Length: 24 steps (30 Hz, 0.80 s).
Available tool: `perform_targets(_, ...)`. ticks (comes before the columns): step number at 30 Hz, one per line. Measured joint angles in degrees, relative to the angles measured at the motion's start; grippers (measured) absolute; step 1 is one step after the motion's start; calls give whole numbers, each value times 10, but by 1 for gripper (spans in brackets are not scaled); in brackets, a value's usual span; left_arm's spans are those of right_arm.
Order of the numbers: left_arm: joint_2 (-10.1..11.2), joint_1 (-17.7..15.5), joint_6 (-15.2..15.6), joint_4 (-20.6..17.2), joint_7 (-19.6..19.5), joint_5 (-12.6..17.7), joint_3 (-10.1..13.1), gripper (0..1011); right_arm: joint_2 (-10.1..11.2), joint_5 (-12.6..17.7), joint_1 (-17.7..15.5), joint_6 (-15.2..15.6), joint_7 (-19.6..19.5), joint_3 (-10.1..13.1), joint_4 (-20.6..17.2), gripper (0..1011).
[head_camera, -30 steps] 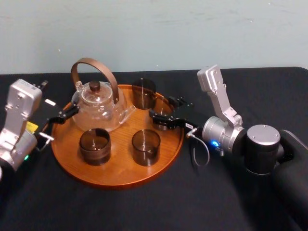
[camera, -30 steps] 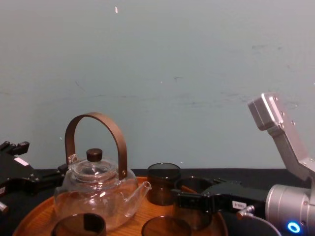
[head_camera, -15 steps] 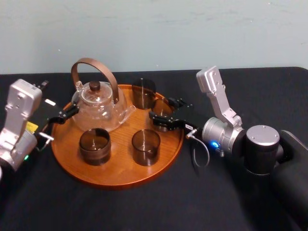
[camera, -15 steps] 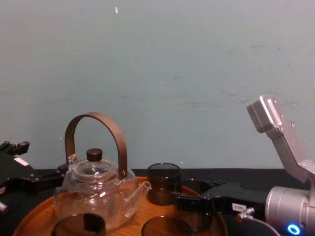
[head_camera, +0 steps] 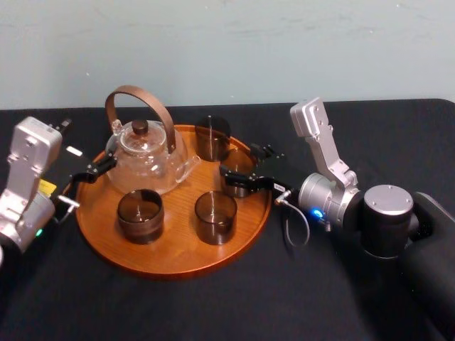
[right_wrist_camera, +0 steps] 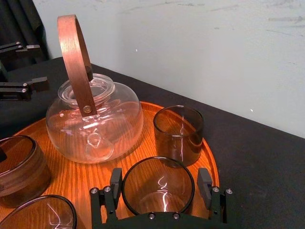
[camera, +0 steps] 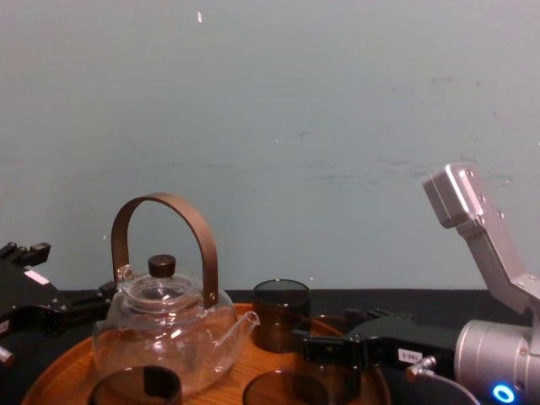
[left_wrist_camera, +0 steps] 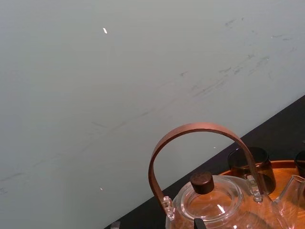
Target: Pick up the glass from the table and place it on the tray.
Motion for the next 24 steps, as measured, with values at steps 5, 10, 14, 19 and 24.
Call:
perform_targets(5, 0, 0, 0, 0, 0, 0, 0, 1001, 0, 0, 0, 0, 0, 0, 0, 1002)
perform_targets(10, 0, 0, 0, 0, 0, 0, 0, 1001, 0, 1, 0, 0, 1, 1, -1, 1002)
perform_targets(14, 0, 0, 0, 0, 0, 0, 0, 1002, 3, 5, -5, 0, 1, 4, -10, 1003)
perform_targets(19, 0, 0, 0, 0, 0, 0, 0, 1001, 12, 9, -16, 1, 0, 9, -37, 1002)
perform_targets(24, 0, 0, 0, 0, 0, 0, 0, 1001, 25, 15, -33, 0, -3, 17, -80, 1002)
